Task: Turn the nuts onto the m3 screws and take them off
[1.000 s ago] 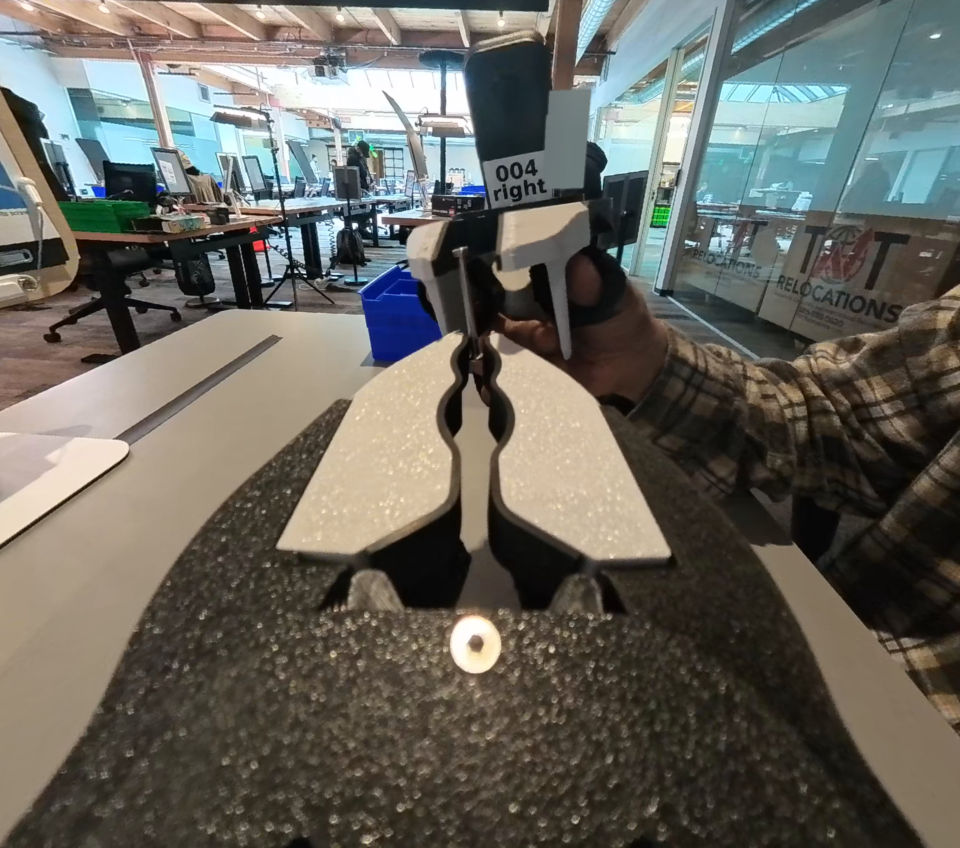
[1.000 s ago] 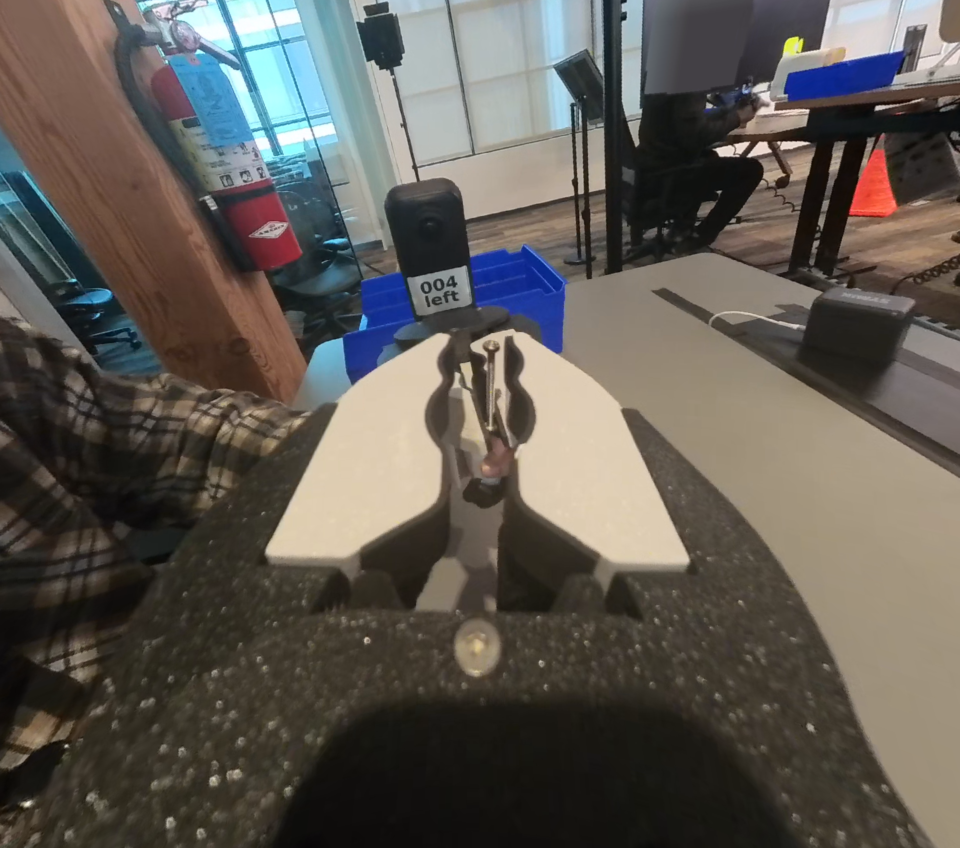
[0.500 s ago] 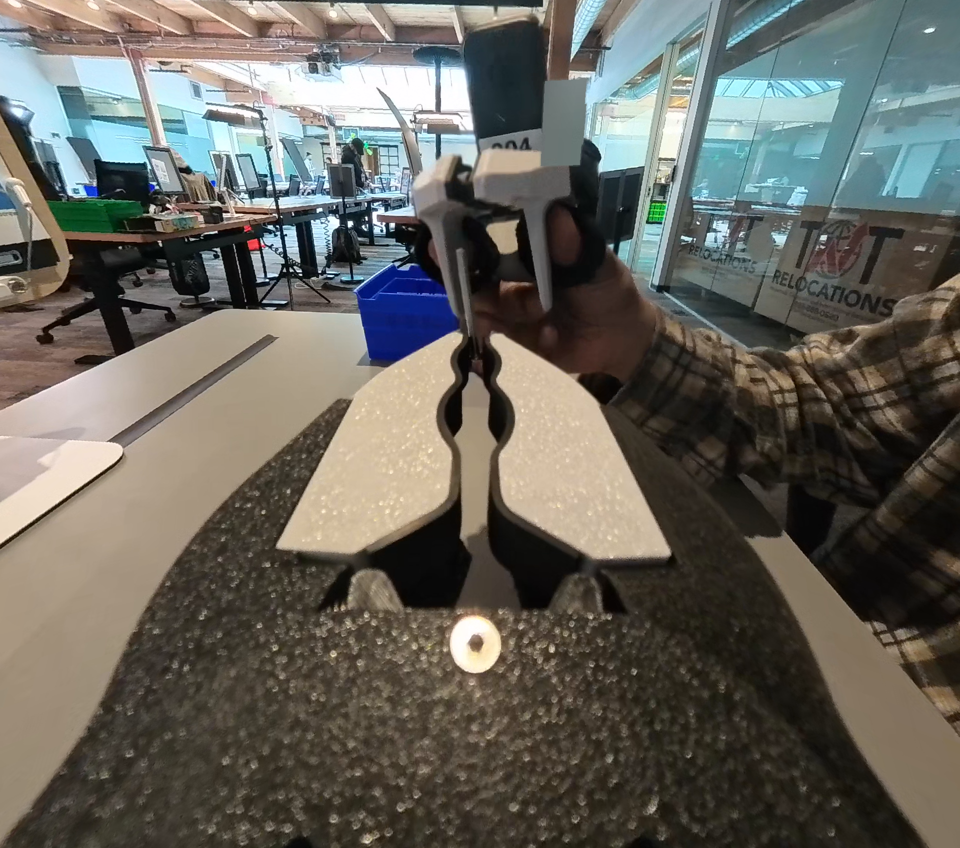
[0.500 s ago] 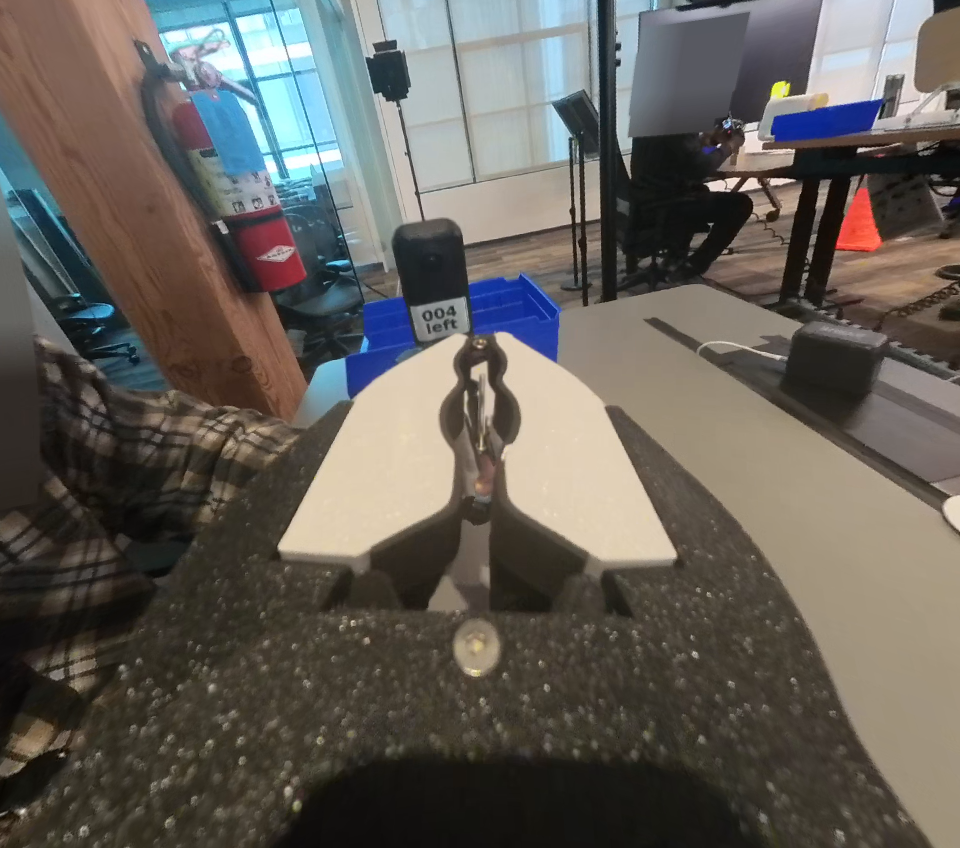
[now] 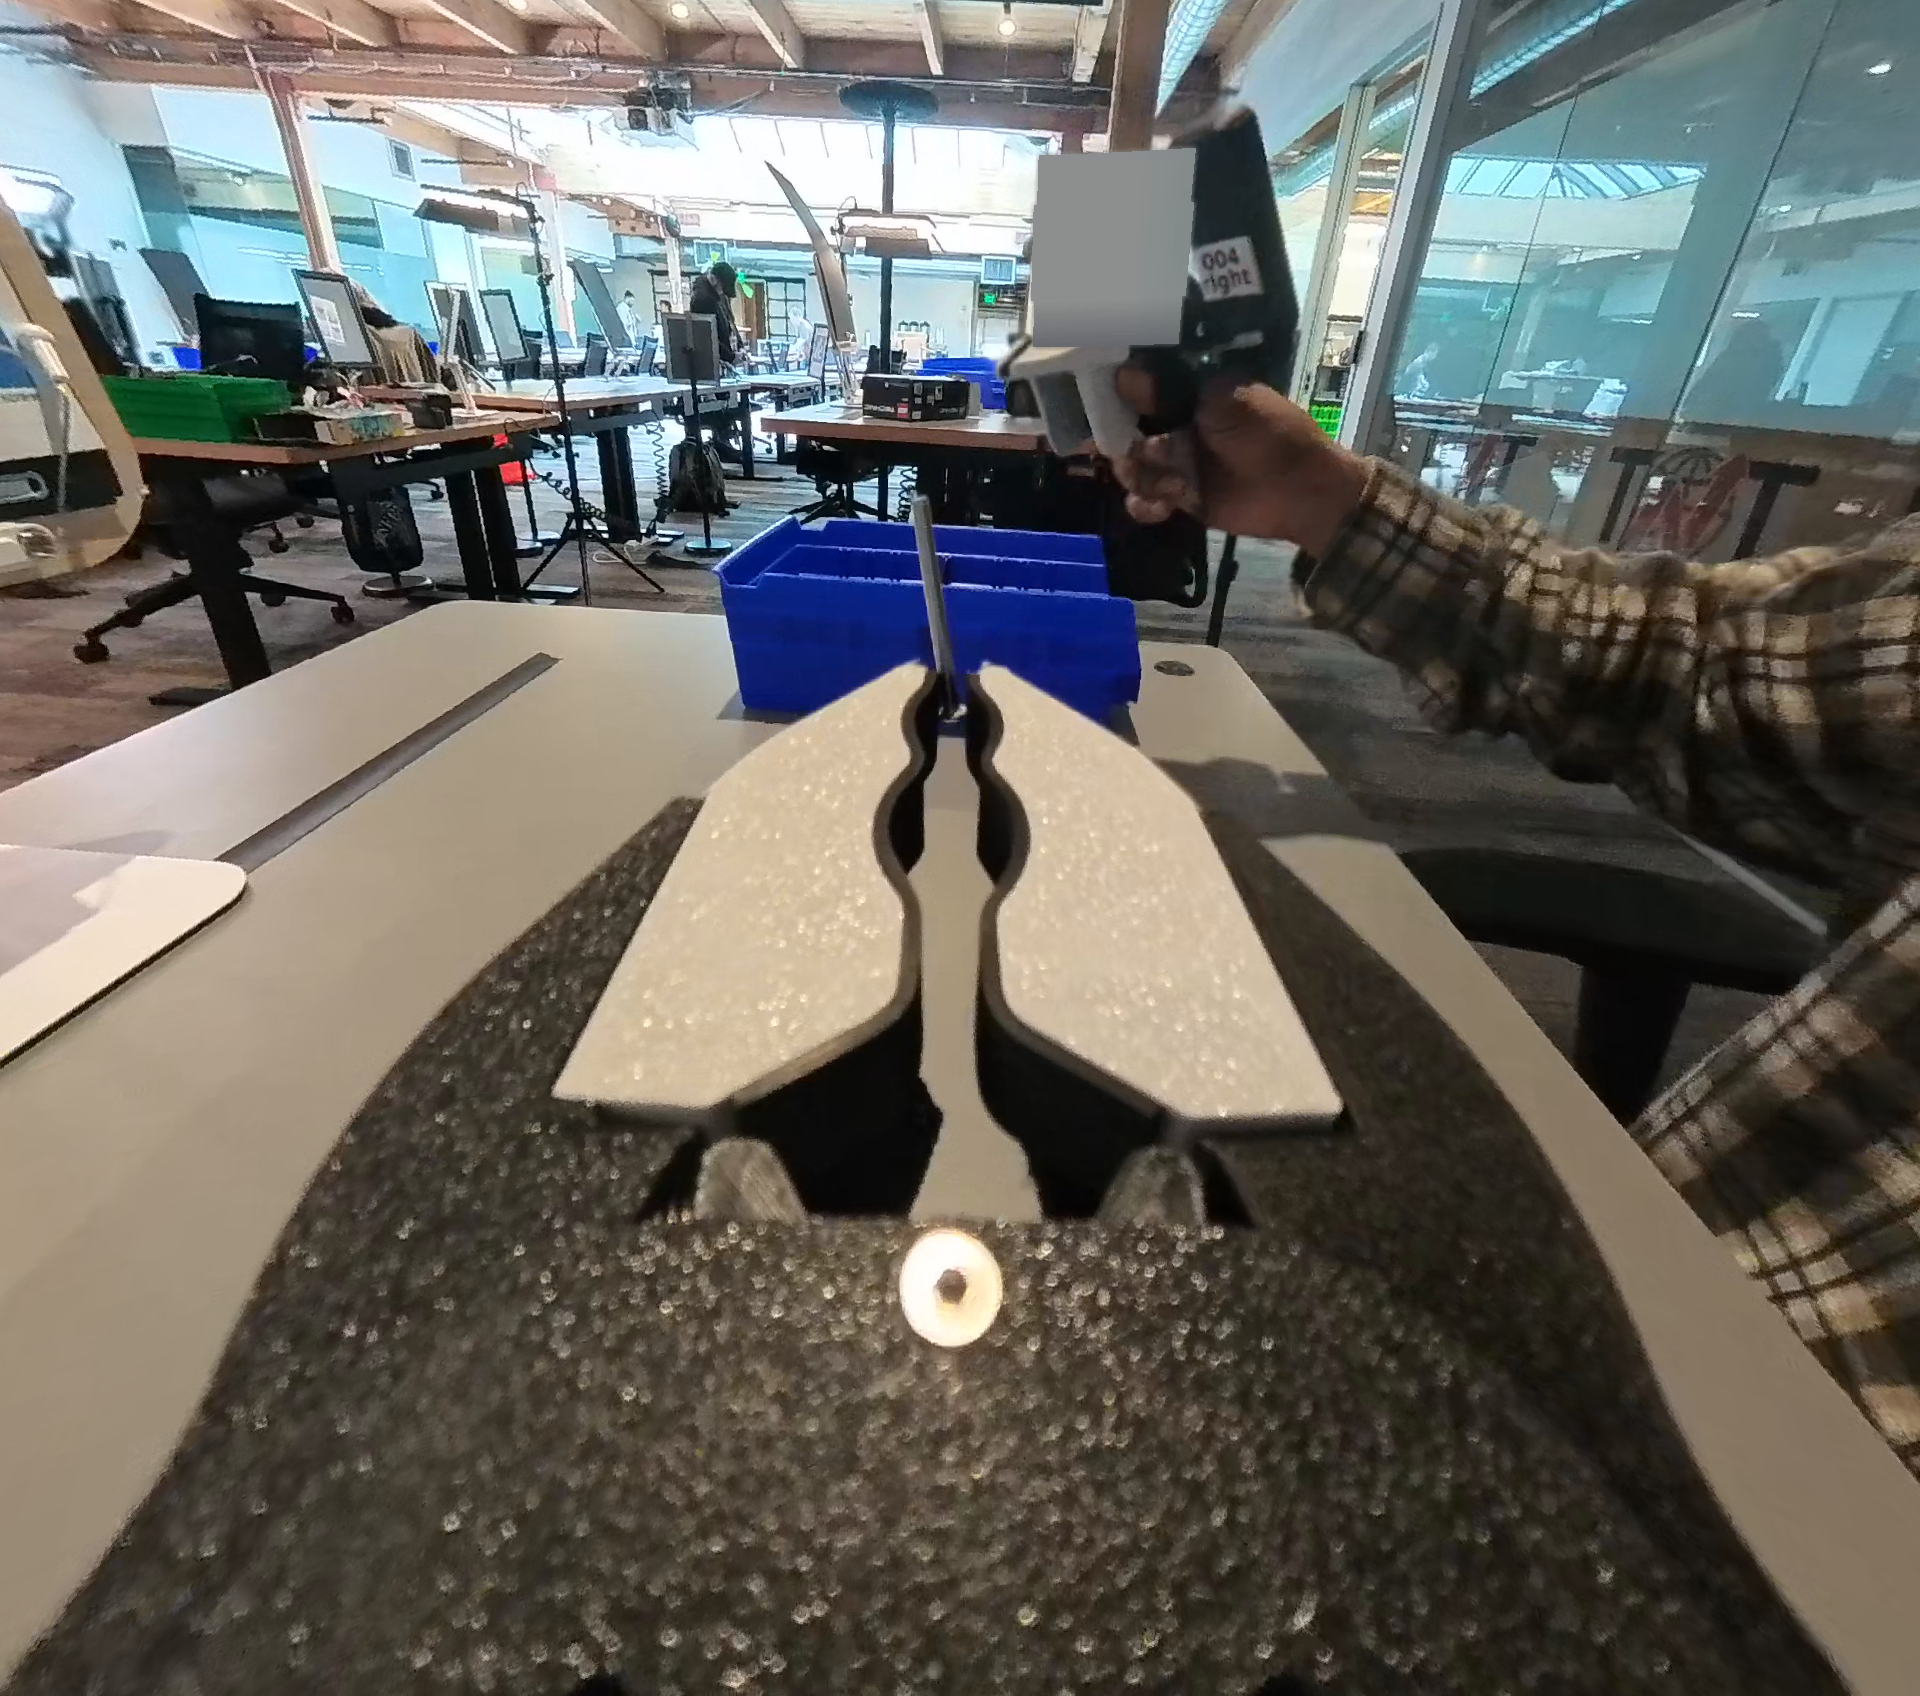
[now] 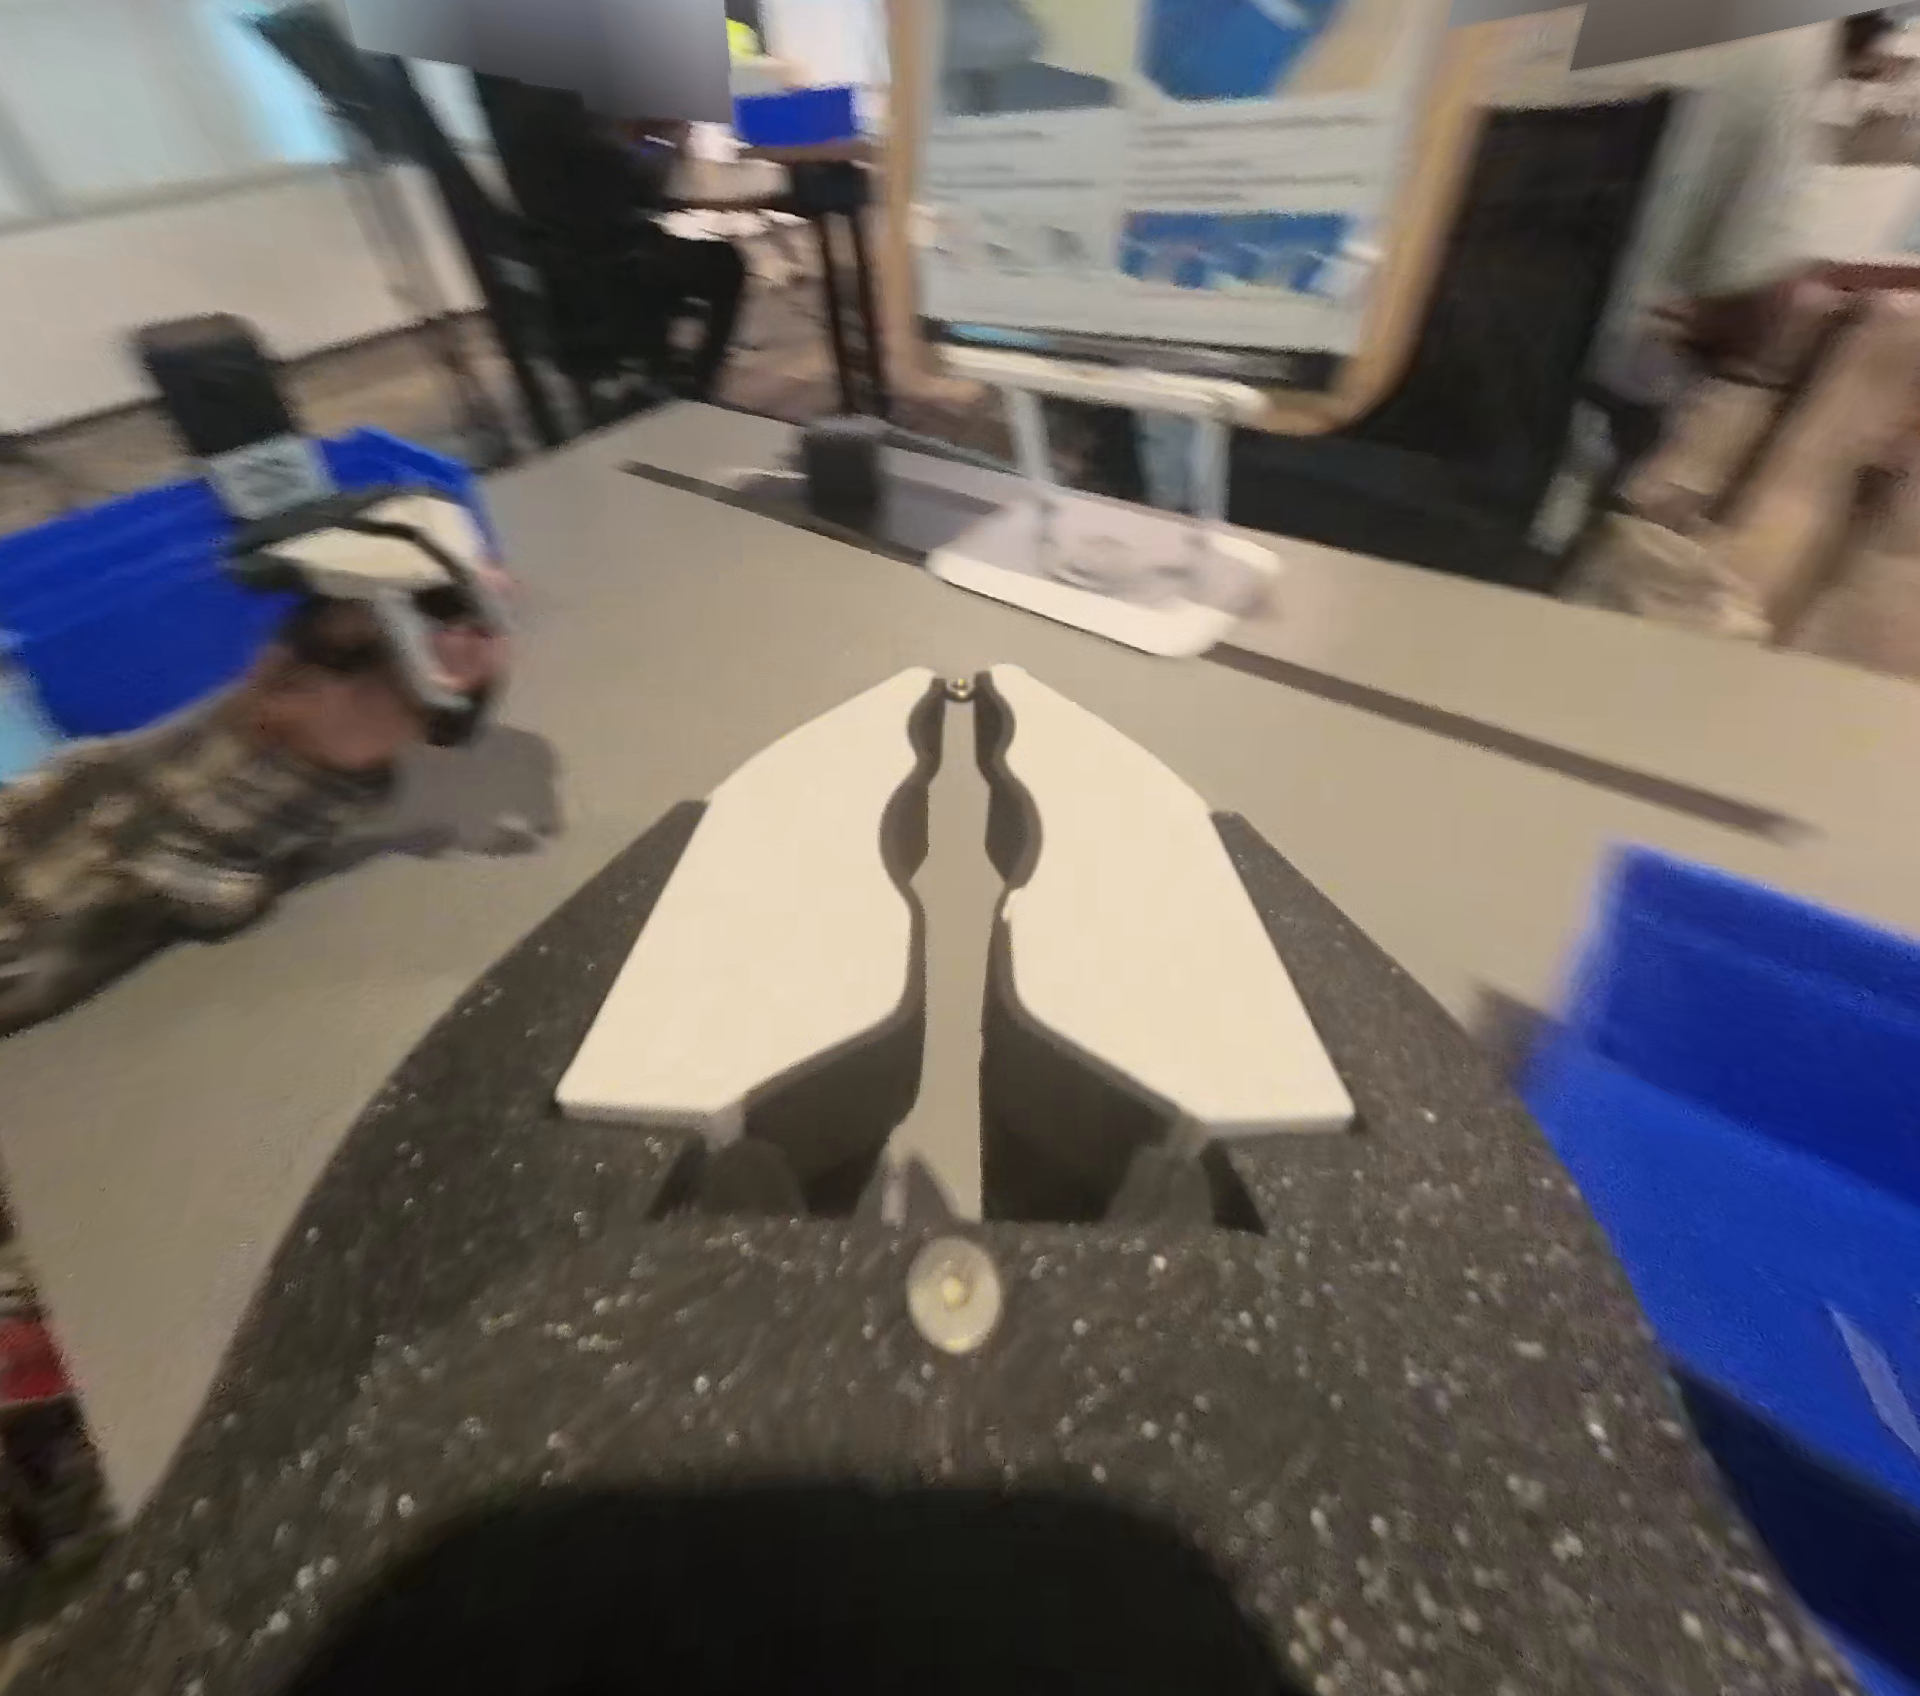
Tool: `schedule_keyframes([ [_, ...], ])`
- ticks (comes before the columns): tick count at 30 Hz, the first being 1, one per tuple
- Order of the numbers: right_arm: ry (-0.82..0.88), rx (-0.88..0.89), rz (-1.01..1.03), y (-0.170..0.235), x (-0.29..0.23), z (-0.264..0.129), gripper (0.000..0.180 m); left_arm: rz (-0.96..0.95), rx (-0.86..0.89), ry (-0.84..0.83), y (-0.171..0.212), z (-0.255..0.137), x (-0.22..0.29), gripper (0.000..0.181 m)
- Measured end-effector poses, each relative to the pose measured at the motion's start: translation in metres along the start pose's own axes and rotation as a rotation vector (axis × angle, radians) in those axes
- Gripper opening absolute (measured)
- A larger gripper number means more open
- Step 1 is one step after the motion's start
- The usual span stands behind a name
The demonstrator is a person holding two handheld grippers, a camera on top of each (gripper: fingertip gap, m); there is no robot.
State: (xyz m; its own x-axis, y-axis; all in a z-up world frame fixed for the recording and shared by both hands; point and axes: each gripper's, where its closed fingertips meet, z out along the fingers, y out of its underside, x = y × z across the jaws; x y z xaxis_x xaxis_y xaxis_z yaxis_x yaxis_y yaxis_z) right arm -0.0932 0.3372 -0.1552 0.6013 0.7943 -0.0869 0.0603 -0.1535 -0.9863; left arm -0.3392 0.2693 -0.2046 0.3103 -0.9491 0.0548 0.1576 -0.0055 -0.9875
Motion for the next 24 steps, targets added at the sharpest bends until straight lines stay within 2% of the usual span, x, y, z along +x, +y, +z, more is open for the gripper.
schedule_keyframes([
  [5, 0.366, -0.142, 0.06, 0.057, 0.102, -0.09, 0.005, 0.002, -0.016, 0.01, 0.003, 0.005, 0.004, 0.004],
  [9, 0.464, -0.242, 0.191, 0.112, 0.14, -0.128, 0.005, 0.006, -0.041, 0.013, 0.01, 0.008, 0.005, 0.004],
  [16, 0.521, -0.398, 0.248, 0.175, 0.162, -0.141, 0.006, -0.002, -0.054, 0.012, 0.015, 0.009, 0.004, 0.004],
  [24, 0.528, -0.425, 0.223, 0.177, 0.159, -0.143, 0.014, -0.006, -0.057, 0.012, 0.016, 0.009, 0.003, 0.004],
])
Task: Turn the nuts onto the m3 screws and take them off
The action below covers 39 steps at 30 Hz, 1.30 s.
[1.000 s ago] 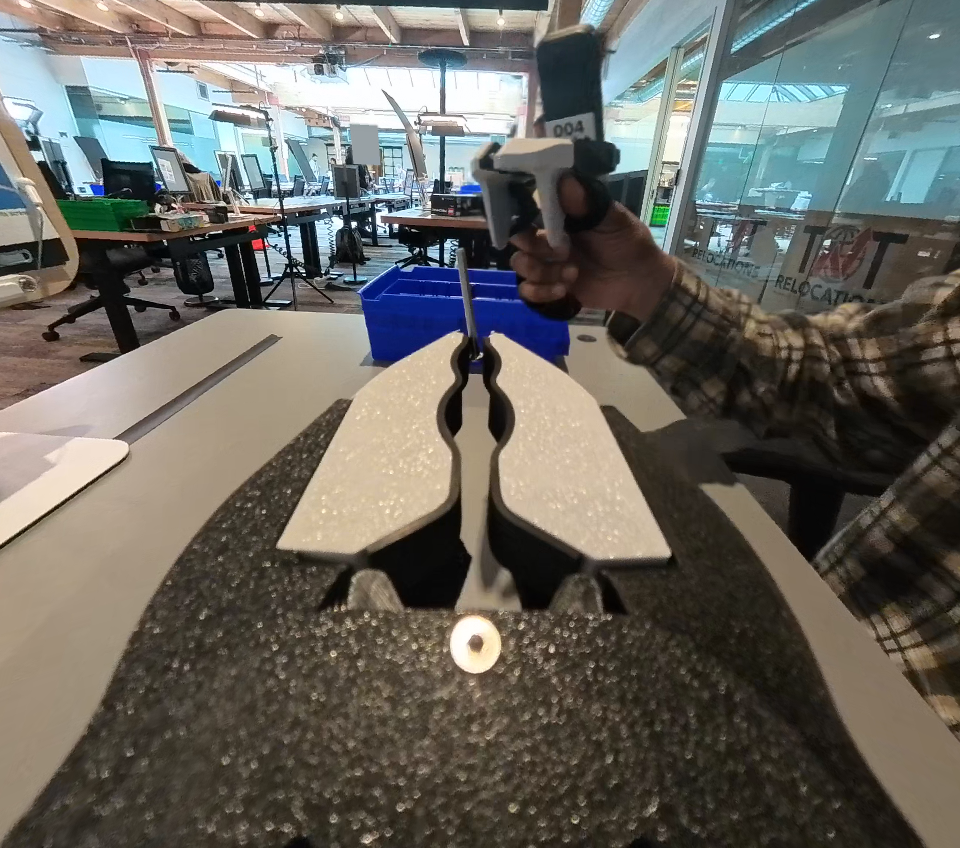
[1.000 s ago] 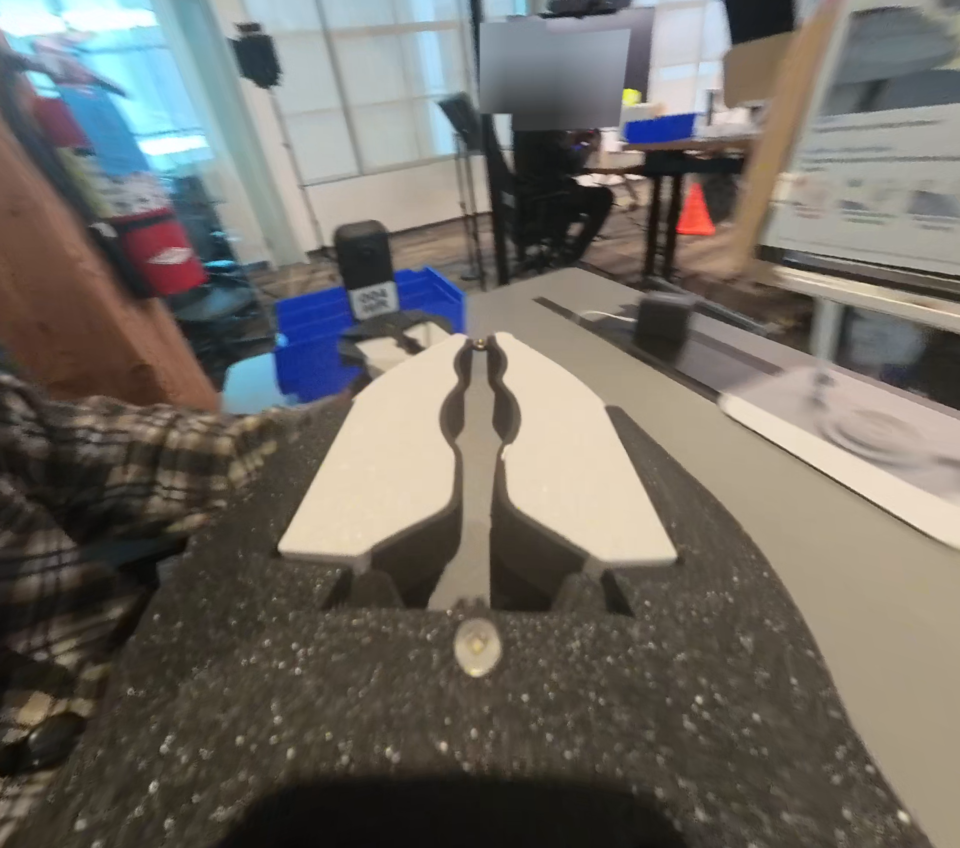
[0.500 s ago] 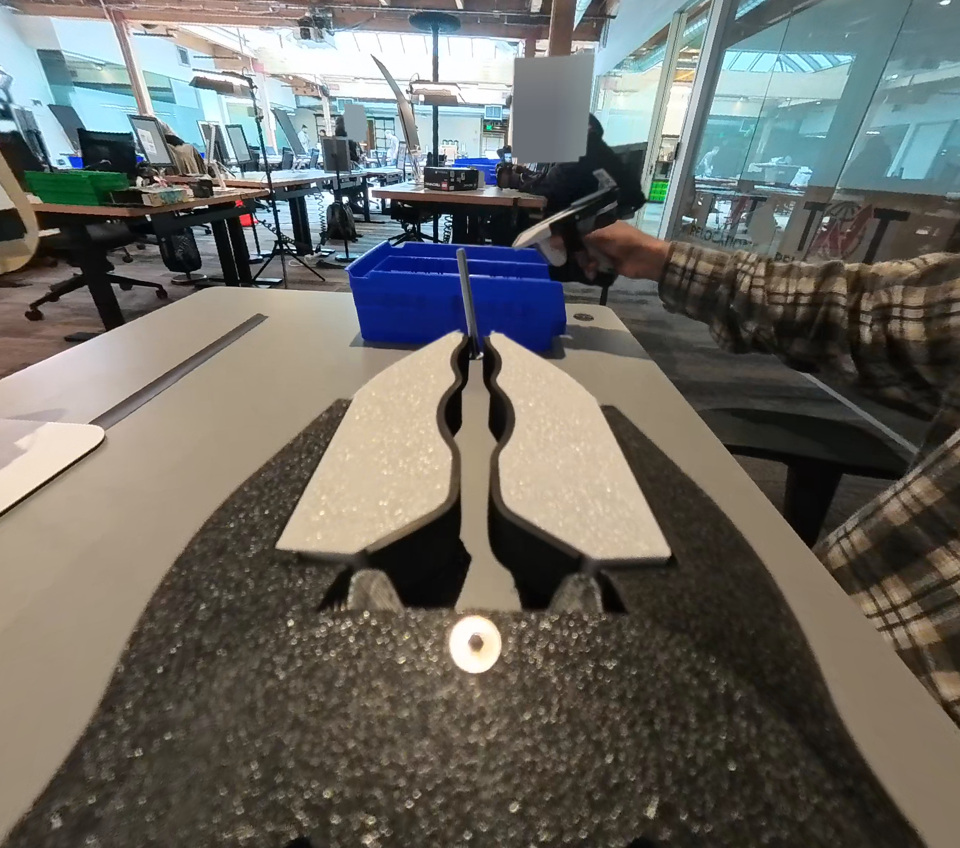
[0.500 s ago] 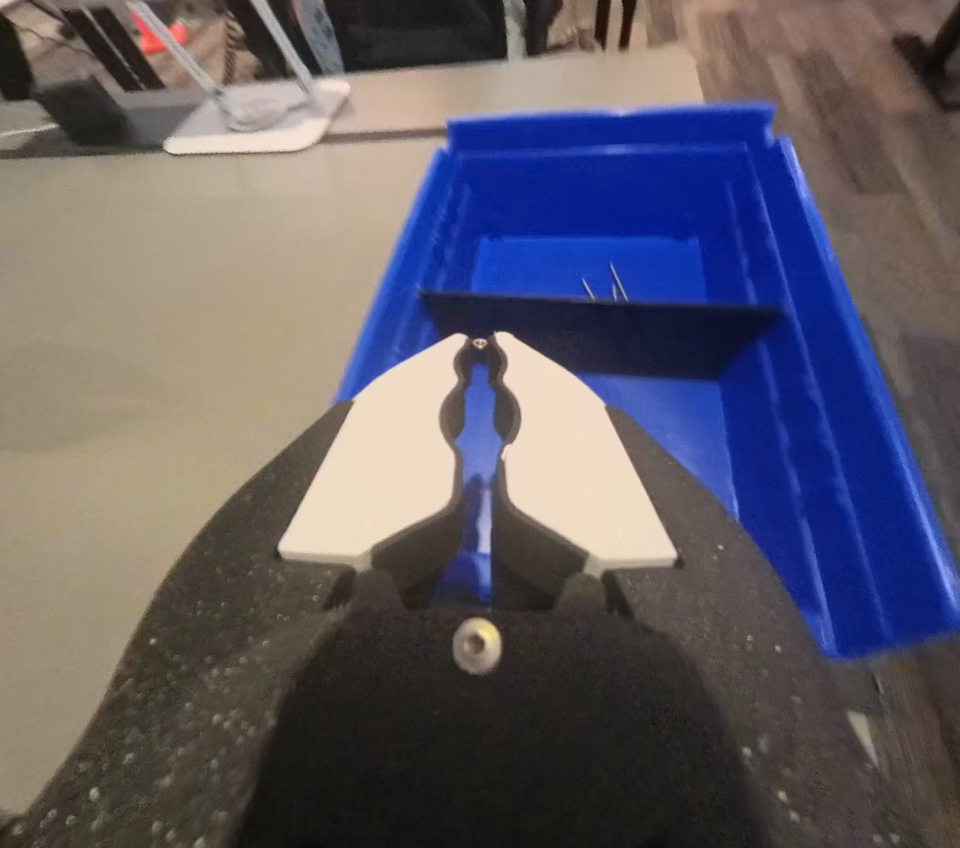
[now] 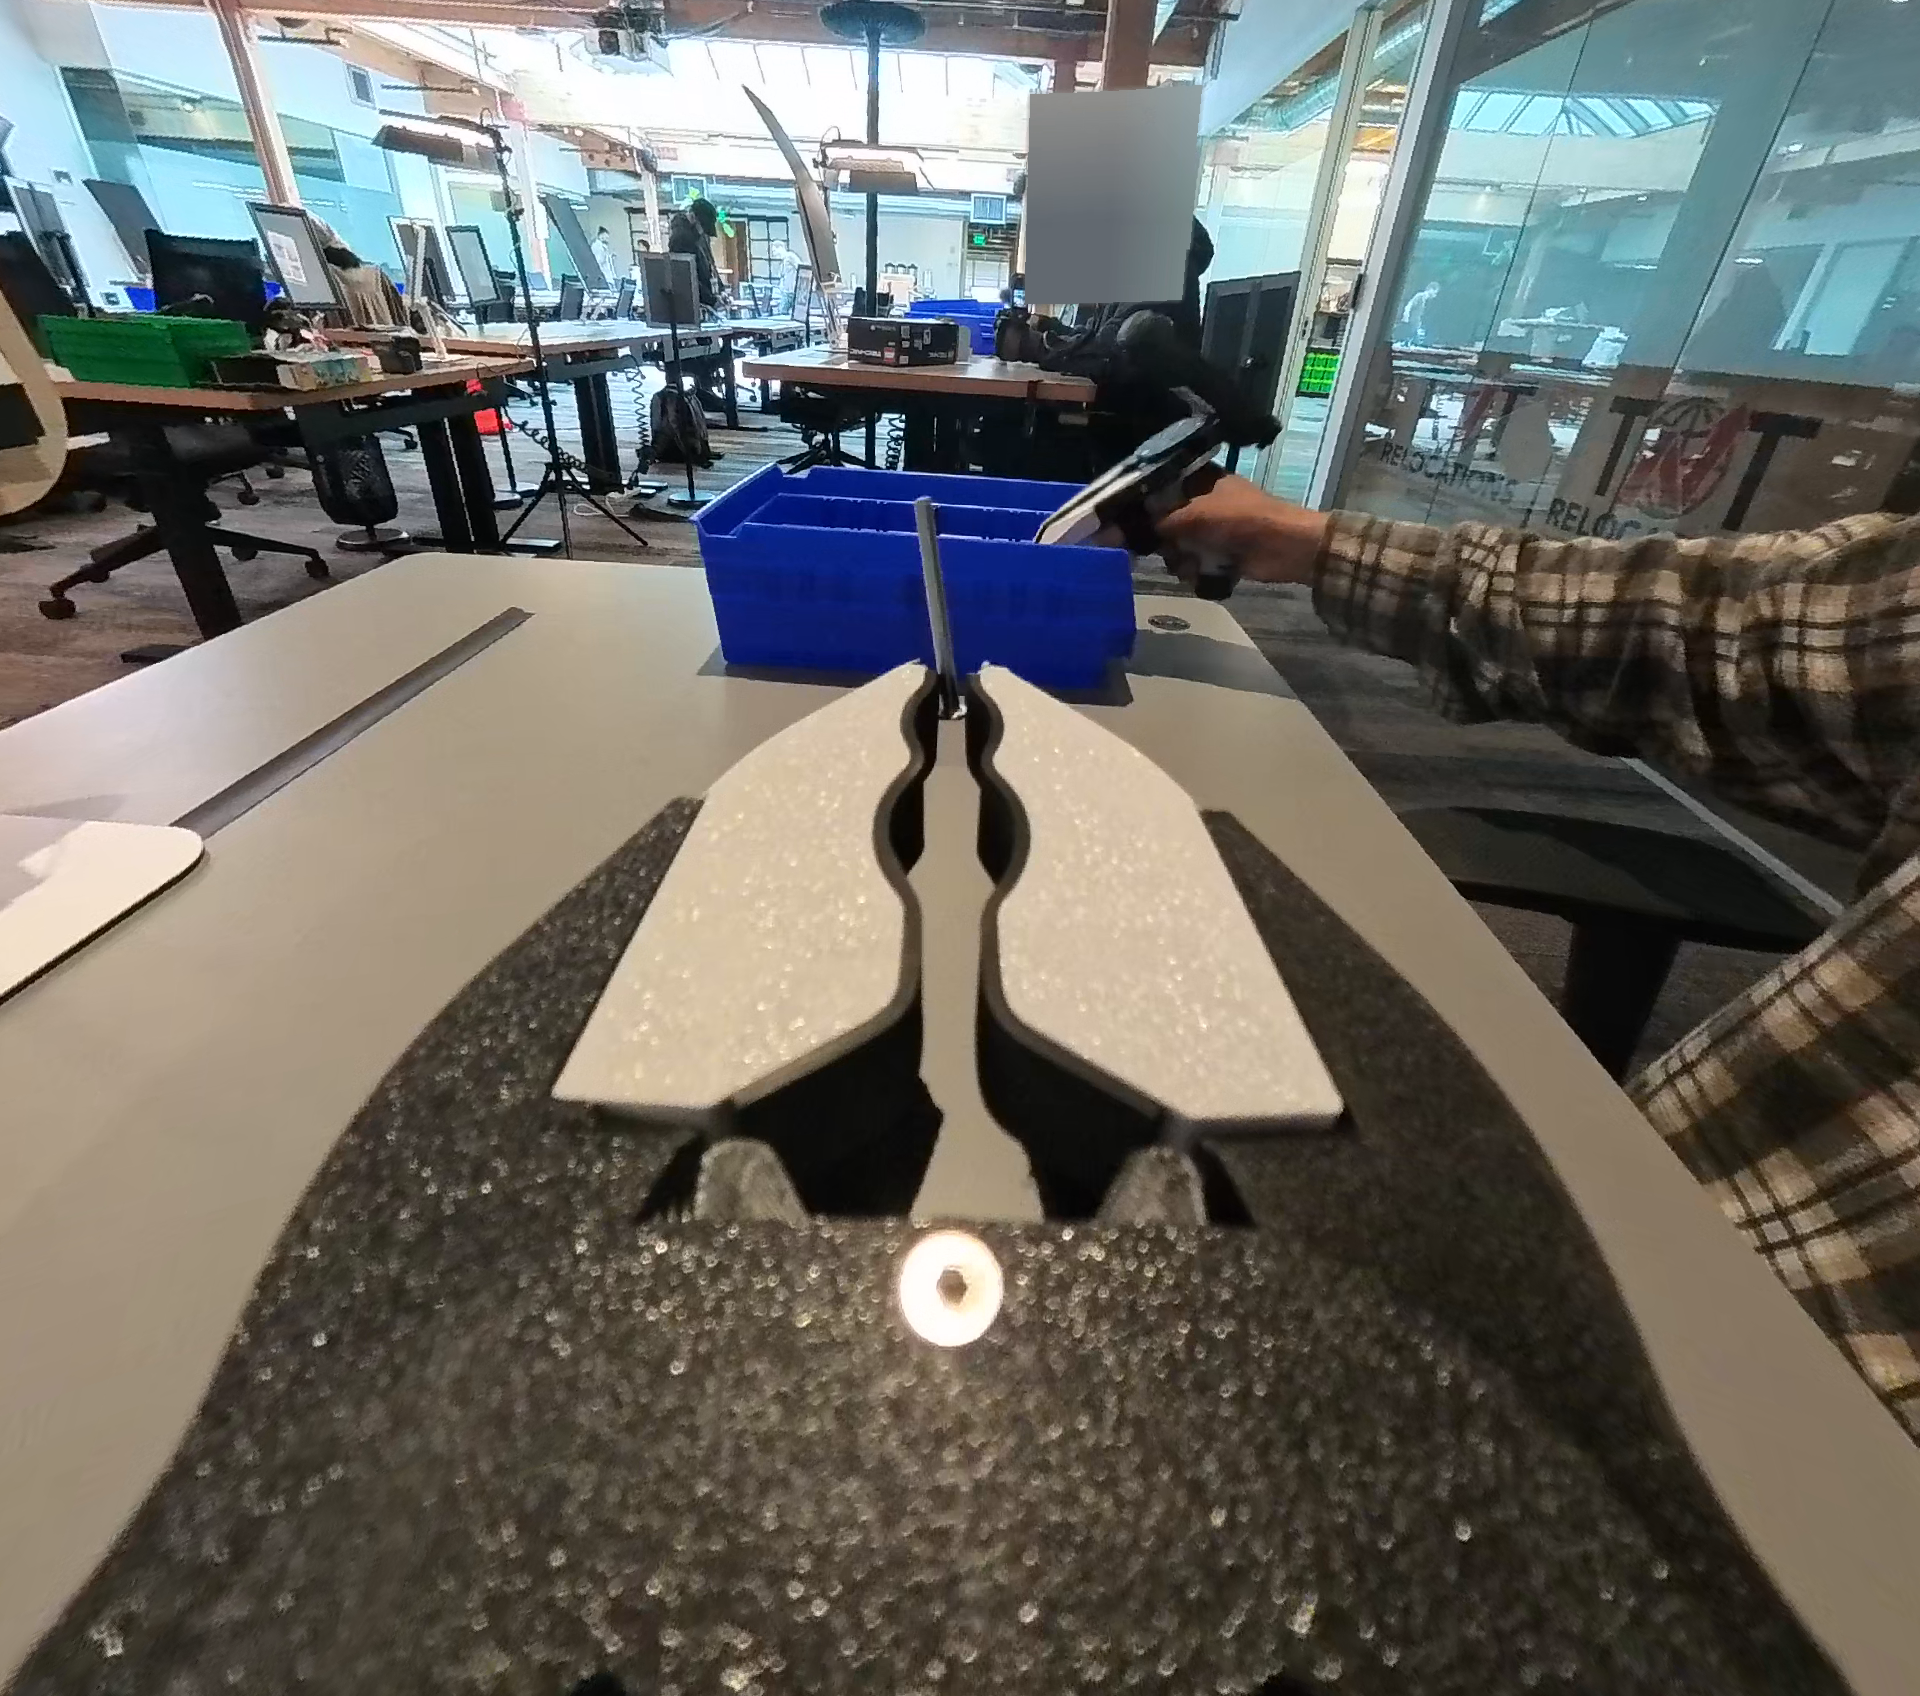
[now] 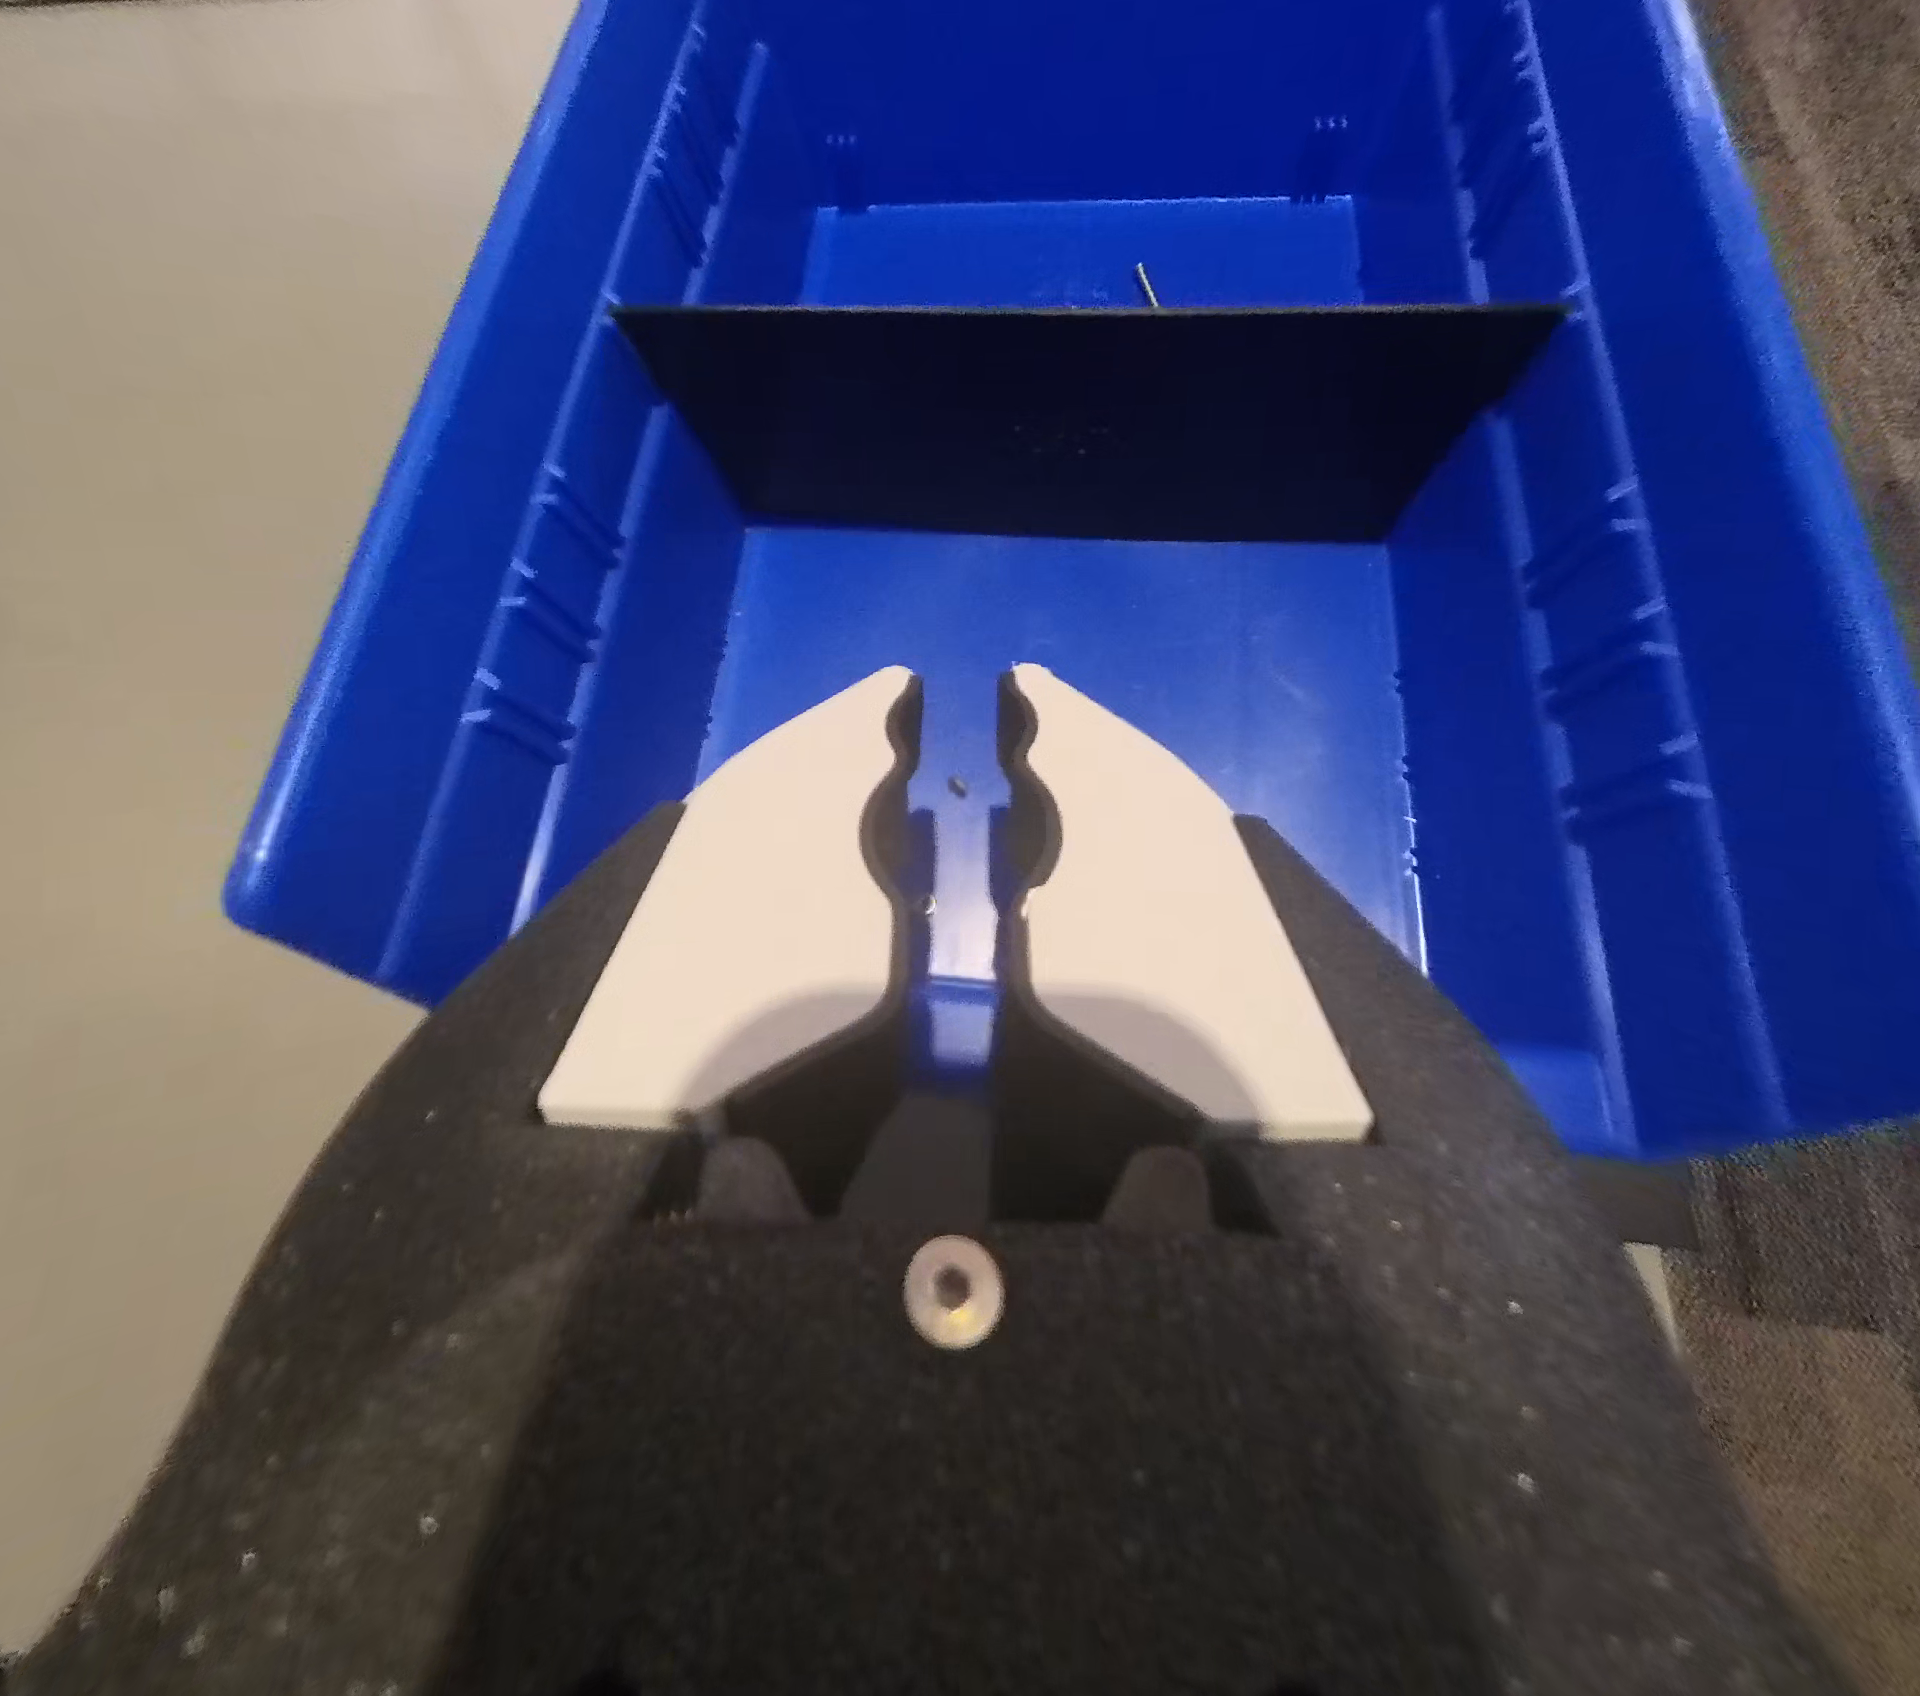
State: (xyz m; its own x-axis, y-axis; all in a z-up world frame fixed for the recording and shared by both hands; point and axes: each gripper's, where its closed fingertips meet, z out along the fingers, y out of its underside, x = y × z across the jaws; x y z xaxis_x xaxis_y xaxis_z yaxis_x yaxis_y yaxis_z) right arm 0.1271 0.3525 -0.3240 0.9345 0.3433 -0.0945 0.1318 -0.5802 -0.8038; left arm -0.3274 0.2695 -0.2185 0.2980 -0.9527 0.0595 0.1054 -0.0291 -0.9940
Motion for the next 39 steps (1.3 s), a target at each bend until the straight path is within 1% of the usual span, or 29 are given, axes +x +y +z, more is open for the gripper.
schedule_keyframes([
  [3, -0.001, 0.019, 0.001, -0.006, -0.002, -0.005, 0.015, 0.002, 0.003, 0.0, -0.001, 0.0, 0.001, 0.004],
  [6, -0.038, 0.122, 0.016, -0.033, -0.017, -0.02, 0.015, 0.005, 0.008, -0.002, -0.003, -0.001, 0.001, 0.004],
  [9, -0.091, 0.25, -0.045, -0.071, -0.058, -0.041, 0.015, 0.005, 0.009, -0.003, -0.003, 0.0, 0.001, 0.004],
  [11, -0.152, 0.34, -0.117, -0.096, -0.101, -0.053, 0.015, 0.004, 0.007, -0.002, -0.002, 0.001, 0.001, 0.004],
  [12, -0.204, 0.38, -0.153, -0.107, -0.128, -0.057, 0.015, 0.004, 0.005, -0.001, -0.001, 0.001, 0.001, 0.004],
  [14, -0.366, 0.454, -0.207, -0.122, -0.191, -0.06, 0.015, 0.006, 0.002, 0.001, -0.001, 0.002, 0.002, 0.004],
  [17, -0.674, 0.518, -0.233, -0.13, -0.287, -0.06, 0.014, 0.008, 0.001, 0.004, -0.001, 0.002, 0.003, 0.004],
  [19, -0.855, 0.527, -0.234, -0.13, -0.341, -0.055, 0.015, 0.009, 0.002, 0.006, -0.002, 0.002, 0.004, 0.004],
  [21, -0.972, 0.523, -0.241, -0.129, -0.382, -0.044, 0.015, 0.008, 0.004, 0.008, -0.002, 0.002, 0.004, 0.004],
  [24, -1.092, 0.507, -0.24, -0.13, -0.426, -0.028, 0.015, 0.011, 0.005, 0.01, -0.003, 0.002, 0.005, 0.004],
  [29, -1.164, 0.465, -0.262, -0.129, -0.468, -0.005, 0.015, 0.008, 0.006, 0.014, -0.003, 0.003, 0.005, 0.004],
  [33, -1.158, 0.443, -0.281, -0.128, -0.479, 0.008, 0.015, 0.009, 0.007, 0.015, -0.004, 0.003, 0.005, 0.004],
  [39, -1.183, 0.425, -0.307, -0.124, -0.488, 0.01, 0.006, 0.011, 0.005, 0.019, -0.003, 0.004, 0.006, 0.004],
])
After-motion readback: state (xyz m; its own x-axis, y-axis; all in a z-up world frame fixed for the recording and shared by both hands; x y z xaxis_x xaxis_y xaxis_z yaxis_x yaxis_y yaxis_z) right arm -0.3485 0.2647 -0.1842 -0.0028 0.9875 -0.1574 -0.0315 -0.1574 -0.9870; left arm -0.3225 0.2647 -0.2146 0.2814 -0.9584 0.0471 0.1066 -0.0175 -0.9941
